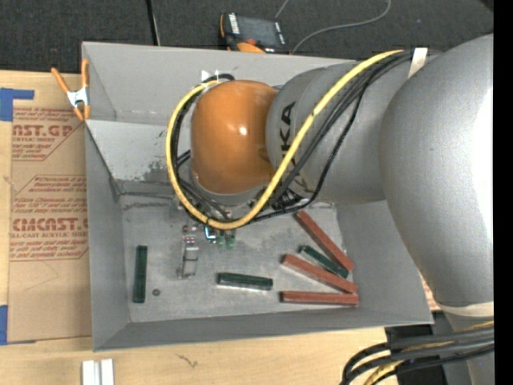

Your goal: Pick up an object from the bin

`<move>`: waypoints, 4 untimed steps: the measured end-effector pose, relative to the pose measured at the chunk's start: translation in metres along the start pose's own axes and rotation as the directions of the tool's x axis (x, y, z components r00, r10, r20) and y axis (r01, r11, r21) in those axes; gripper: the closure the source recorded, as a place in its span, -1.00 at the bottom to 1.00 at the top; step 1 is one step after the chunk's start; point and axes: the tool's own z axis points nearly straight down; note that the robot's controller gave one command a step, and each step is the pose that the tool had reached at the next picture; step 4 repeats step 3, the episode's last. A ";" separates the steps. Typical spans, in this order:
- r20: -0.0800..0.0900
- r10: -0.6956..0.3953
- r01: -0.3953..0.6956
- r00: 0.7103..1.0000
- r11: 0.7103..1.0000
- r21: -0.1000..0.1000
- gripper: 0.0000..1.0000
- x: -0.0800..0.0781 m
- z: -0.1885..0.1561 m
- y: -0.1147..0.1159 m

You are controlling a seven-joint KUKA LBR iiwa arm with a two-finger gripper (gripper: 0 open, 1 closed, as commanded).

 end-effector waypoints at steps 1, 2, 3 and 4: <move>-0.003 -0.094 0.094 0.996 0.996 0.002 -1.00 0.024 0.096 -0.105; 0.006 -0.100 0.100 0.995 0.995 -0.001 1.00 0.022 0.092 -0.100; 0.015 -0.241 0.241 0.970 0.970 0.005 1.00 0.014 -0.048 -0.175; 0.015 -0.241 0.241 0.970 0.970 0.005 1.00 0.014 -0.048 -0.175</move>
Offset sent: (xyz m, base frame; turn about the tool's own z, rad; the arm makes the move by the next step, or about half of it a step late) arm -0.0222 -0.1010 -0.0910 -0.0999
